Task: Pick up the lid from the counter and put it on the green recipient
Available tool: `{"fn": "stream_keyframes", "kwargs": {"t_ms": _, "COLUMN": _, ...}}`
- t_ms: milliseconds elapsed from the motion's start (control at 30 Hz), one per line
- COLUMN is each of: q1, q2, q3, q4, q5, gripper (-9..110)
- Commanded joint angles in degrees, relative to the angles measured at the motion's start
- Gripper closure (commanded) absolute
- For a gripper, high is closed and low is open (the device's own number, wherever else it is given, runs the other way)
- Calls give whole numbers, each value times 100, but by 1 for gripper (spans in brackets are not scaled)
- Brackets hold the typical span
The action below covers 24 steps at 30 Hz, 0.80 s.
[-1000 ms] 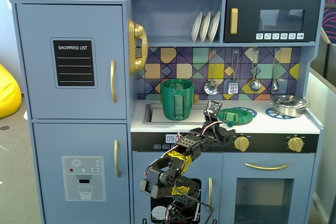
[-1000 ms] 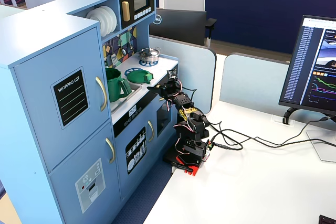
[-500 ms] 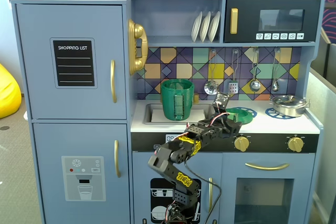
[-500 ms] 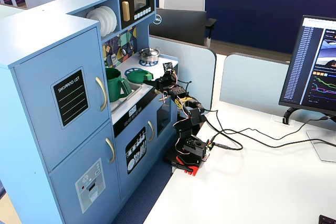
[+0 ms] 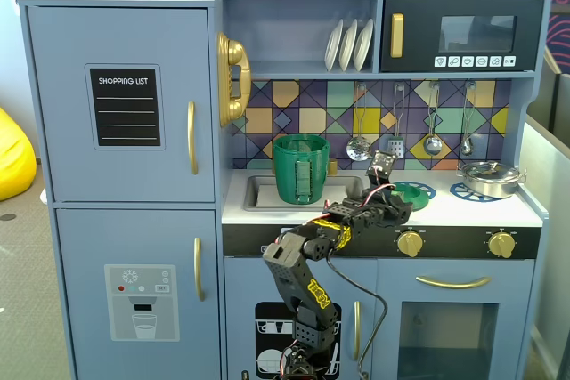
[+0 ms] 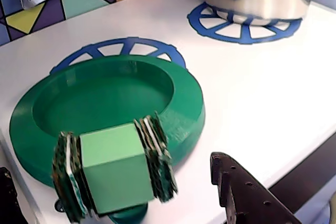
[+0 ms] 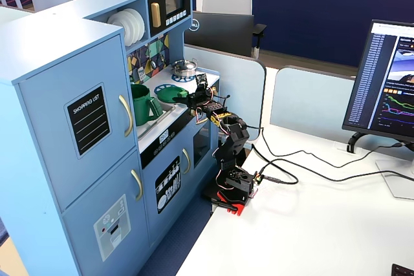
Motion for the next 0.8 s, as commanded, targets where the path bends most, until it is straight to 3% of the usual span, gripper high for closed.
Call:
{"fn": "stream_keyframes", "kwargs": {"t_ms": 0, "q1": -123, "q2": -123, "q3": -615, "q4": -211, "q5": -114, "gripper": 59}}
{"fn": "stream_keyframes", "kwargs": {"t_ms": 200, "q1": -211, "q2": -264, "q3": -712, "q4": -220, "q5": -176, "gripper": 62}}
{"fn": "stream_keyframes", "kwargs": {"t_ms": 333, "q1": -237, "q2": -281, "q3": -712, "q4": -176, "q5": -378, "gripper": 70}}
{"fn": "stream_keyframes", "kwargs": {"t_ms": 400, "q1": -255, "q2": -281, "q3": -703, "q4": -70, "q5": -747, "gripper": 79}}
{"fn": "stream_keyframes", "kwargs": {"t_ms": 467, "q1": -308, "q2": -281, "q3": -703, "q4": 62, "q5": -1222, "gripper": 102}}
{"fn": "stream_keyframes", "kwargs": {"t_ms": 767, "q1": -448, "q2": -185, "q3": -791, "q4": -114, "q5": -835, "gripper": 102}}
